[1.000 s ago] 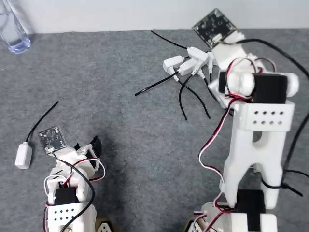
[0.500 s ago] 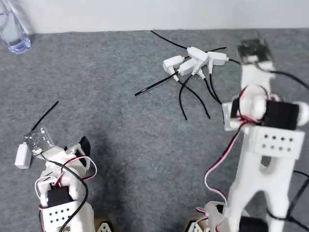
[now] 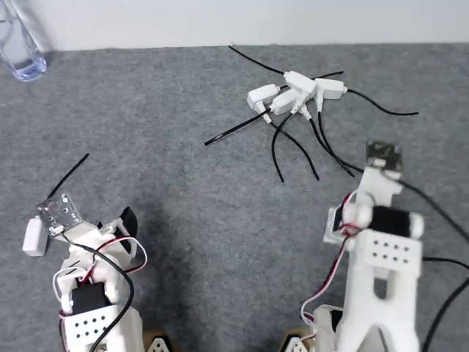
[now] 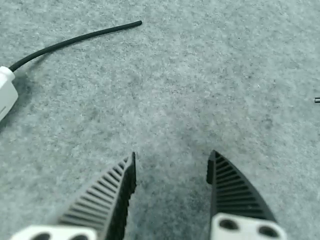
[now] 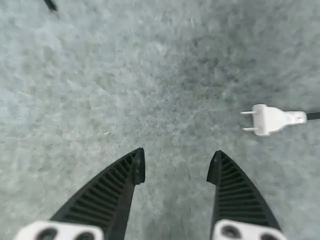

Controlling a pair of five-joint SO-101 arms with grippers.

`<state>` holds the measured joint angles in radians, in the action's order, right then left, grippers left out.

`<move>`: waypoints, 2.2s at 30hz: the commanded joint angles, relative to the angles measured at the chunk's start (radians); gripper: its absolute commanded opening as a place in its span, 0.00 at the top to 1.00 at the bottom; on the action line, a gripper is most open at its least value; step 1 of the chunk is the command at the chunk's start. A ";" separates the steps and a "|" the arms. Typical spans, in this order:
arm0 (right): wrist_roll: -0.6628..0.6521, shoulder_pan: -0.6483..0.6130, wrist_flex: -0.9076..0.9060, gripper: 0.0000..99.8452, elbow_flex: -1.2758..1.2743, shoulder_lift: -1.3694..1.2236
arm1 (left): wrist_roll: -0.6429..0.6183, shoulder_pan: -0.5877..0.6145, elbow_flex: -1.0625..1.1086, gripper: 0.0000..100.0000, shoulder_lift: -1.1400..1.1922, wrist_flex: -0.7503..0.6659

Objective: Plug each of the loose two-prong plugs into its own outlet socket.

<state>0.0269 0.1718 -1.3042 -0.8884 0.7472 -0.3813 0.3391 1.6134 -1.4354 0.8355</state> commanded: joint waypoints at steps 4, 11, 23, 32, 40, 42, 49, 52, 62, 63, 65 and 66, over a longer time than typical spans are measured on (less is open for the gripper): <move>0.009 0.010 0.291 0.81 -0.284 0.104 | 0.087 0.008 -0.053 0.78 -0.011 -0.012; -0.054 0.012 0.429 0.81 -0.448 0.154 | 0.387 0.071 -0.071 0.78 -0.011 0.055; -0.071 0.010 0.437 0.80 -0.456 0.154 | 0.605 0.311 -0.648 0.78 -0.002 0.519; -0.071 0.010 0.435 0.80 -0.459 0.154 | 0.649 0.318 -1.141 0.77 0.218 0.787; -0.071 0.010 0.435 0.80 -0.460 0.154 | 0.709 0.319 -1.265 0.78 0.677 0.865; -0.071 0.010 0.435 0.80 -0.460 0.154 | 0.753 0.319 -1.285 0.78 0.720 0.844; -0.071 0.010 0.437 0.80 -0.462 0.154 | 1.025 0.374 -1.300 0.77 0.850 0.704; -0.071 0.010 0.437 0.80 -0.462 0.154 | 1.146 0.479 -1.300 0.77 0.951 0.601; -0.071 -0.035 0.438 0.81 -0.463 0.154 | 1.229 0.617 -1.294 0.77 1.303 0.387; -0.071 -0.033 0.438 0.81 -0.463 0.154 | 1.229 0.615 -1.293 0.77 1.316 0.364; -0.071 -0.033 0.438 0.81 -0.463 0.154 | 1.227 0.611 -1.283 0.77 1.352 0.313; -0.071 -0.033 0.438 0.81 -0.463 0.154 | 1.226 0.611 -1.276 0.77 1.372 0.296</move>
<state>-0.0345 0.1442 -0.8838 -1.3594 0.8853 0.8401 0.9498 0.3537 -0.1097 1.2206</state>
